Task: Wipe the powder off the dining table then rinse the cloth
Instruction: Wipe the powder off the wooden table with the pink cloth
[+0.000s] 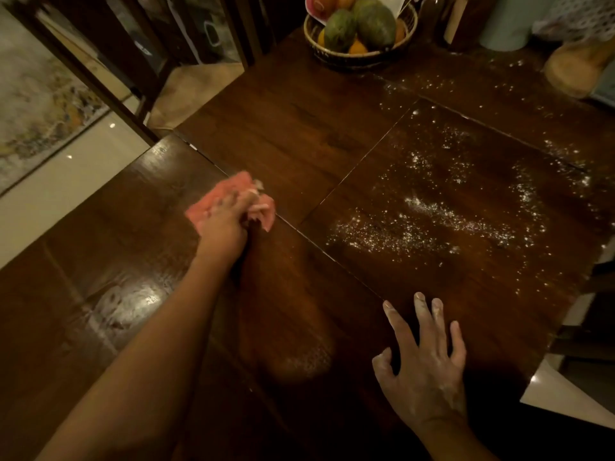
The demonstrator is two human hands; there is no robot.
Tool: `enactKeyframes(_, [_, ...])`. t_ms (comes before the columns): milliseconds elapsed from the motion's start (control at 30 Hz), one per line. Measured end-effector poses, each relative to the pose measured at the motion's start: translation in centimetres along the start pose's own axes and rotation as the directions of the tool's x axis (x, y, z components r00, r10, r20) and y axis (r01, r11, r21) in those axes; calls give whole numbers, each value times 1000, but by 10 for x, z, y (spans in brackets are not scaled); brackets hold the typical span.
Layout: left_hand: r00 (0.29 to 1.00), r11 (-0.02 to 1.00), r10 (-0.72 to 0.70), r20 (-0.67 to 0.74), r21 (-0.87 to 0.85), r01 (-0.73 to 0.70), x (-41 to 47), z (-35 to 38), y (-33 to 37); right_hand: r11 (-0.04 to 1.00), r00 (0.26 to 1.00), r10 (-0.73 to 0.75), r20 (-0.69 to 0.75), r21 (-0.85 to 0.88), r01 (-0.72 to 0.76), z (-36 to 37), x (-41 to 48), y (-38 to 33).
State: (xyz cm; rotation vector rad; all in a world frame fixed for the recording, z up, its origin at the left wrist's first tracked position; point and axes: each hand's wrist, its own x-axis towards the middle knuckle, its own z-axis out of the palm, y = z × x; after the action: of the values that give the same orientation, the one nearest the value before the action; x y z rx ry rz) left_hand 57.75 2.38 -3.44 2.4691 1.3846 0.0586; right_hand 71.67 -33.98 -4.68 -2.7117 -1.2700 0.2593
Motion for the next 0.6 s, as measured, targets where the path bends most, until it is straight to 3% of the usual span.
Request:
enactKeyframes(67, [989, 989, -140, -37, 52, 142, 13, -2, -9, 1000, 1000, -8, -6, 2, 8, 0, 0, 1])
enactKeyframes(267, [976, 978, -203, -82, 32, 206, 3, 3, 13, 1000, 1000, -4, 12, -7, 4, 0, 0, 1])
enactKeyframes(400, [998, 998, 55, -6, 9, -55, -41, 17, 39, 1000, 1000, 0, 20, -9, 0, 2, 1, 3])
enactKeyframes(500, [968, 971, 239, 82, -40, -236, -80, 29, 47, 1000, 1000, 3, 24, -11, -3, 1, 0, 1])
enactKeyframes(600, [969, 968, 226, 102, -136, -211, -93, 22, 23, 1000, 1000, -3, 25, -29, 4, 0, 0, 1])
